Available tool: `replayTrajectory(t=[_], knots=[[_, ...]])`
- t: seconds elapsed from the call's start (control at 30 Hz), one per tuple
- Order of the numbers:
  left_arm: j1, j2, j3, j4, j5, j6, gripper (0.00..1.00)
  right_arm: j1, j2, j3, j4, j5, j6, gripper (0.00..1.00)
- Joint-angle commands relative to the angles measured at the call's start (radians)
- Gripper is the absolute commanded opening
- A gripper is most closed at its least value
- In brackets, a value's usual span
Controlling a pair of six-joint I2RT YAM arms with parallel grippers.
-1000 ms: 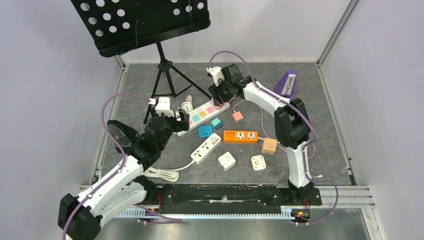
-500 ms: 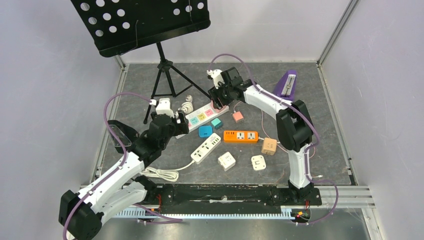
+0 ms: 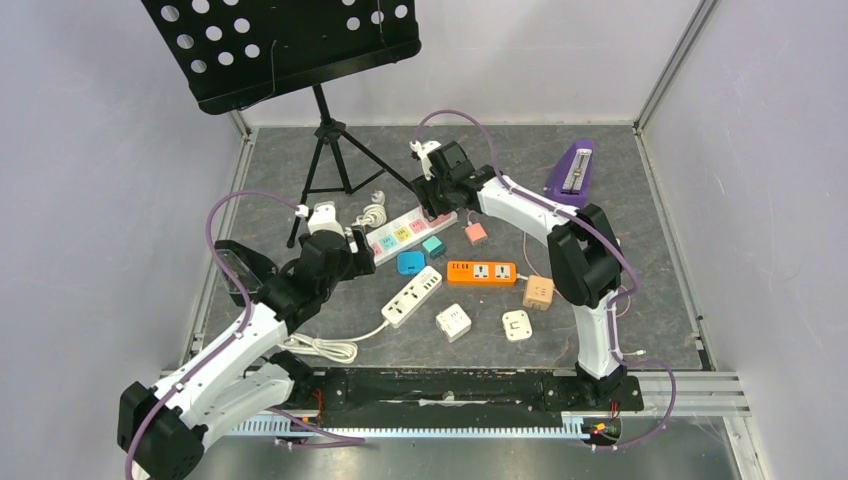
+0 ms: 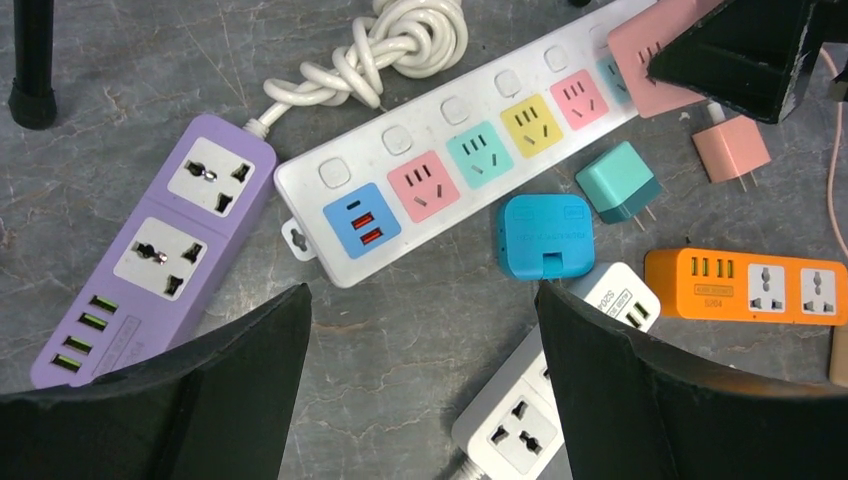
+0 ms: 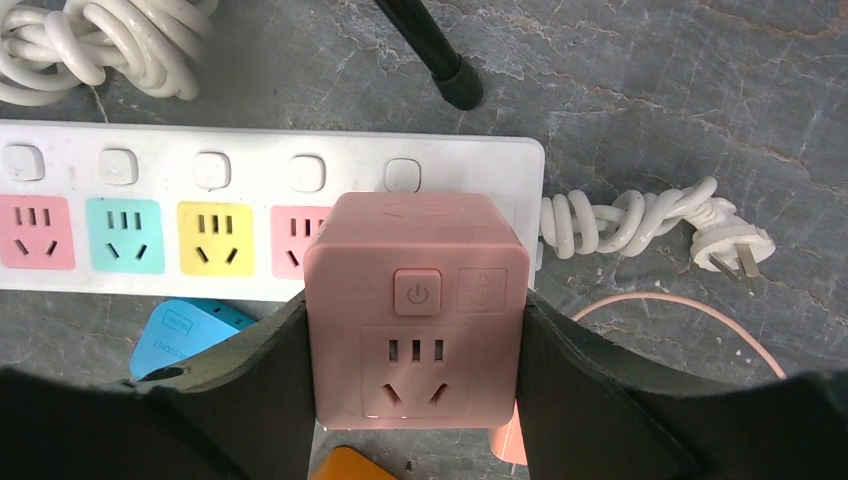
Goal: Insert the plug
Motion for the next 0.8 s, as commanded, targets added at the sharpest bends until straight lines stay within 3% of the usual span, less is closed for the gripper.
replayTrajectory(t=[0.0, 0.4, 0.77], knots=[[0.007, 0.008, 0.073, -0.082, 0.044, -0.048, 0.88, 0.024, 0.036, 0.006, -0.098, 0.015, 0.022, 0.0], [0.009, -0.004, 0.191, -0.231, 0.145, 0.035, 0.88, 0.027, -0.035, -0.092, -0.017, -0.059, -0.069, 0.0], [0.009, -0.055, 0.189, -0.288, 0.114, 0.103, 0.88, 0.003, 0.072, 0.084, -0.111, -0.141, -0.126, 0.0]])
